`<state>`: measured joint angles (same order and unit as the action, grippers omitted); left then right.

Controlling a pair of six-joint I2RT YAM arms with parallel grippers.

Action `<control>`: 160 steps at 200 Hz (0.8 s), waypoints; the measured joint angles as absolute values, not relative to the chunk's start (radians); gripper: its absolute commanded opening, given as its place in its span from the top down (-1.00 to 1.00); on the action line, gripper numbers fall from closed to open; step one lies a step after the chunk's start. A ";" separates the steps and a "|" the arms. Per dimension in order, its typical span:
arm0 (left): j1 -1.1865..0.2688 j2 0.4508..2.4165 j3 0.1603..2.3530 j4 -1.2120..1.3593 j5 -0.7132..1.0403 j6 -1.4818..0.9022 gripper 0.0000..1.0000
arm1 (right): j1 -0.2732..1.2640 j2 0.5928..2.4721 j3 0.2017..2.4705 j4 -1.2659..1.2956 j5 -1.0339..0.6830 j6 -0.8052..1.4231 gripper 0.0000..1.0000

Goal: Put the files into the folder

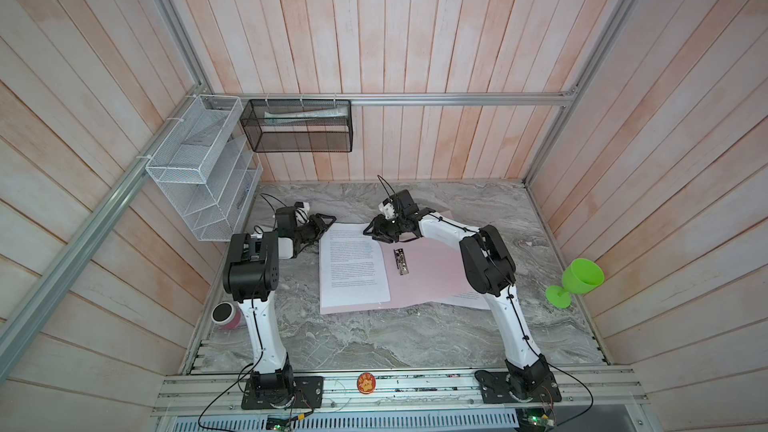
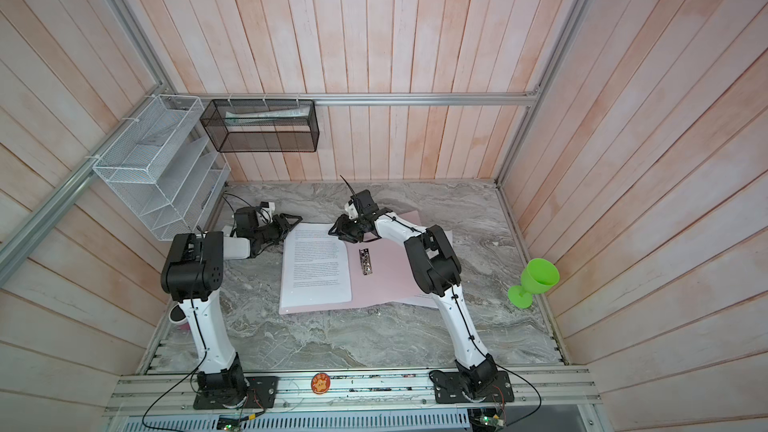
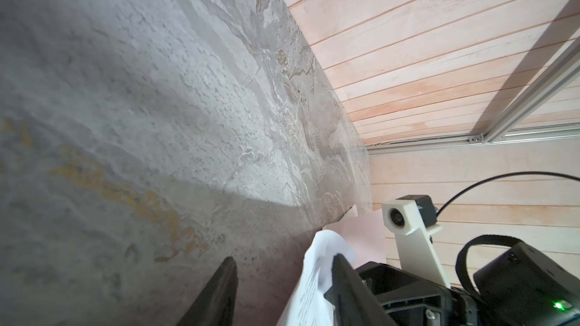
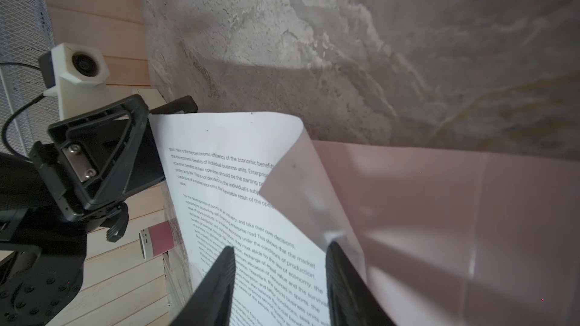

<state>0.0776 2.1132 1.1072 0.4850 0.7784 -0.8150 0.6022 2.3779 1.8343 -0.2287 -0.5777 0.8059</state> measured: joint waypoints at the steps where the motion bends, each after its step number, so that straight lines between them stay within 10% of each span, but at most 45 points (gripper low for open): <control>1: 0.078 2.113 1.107 0.485 0.779 -0.815 -0.08 | 0.602 2.378 1.833 -0.228 -0.578 0.806 0.07; 31: 0.112 2.111 1.112 0.447 0.779 -0.792 -0.48 | 0.580 2.302 1.747 -0.255 -0.540 0.778 0.05; 112: 0.092 1.655 0.905 0.094 0.587 -0.640 -0.50 | 0.377 1.703 1.377 -0.341 -0.241 0.582 -0.43; 160: 0.051 1.481 0.679 -0.058 0.492 -0.590 -0.51 | 0.342 1.669 1.299 -0.414 -0.077 0.474 -0.44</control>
<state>0.0505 1.4815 0.6788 -0.0582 0.4923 -0.5900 0.3416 1.6688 1.2987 -0.4137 -0.0769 0.4744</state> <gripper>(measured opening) 0.755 0.722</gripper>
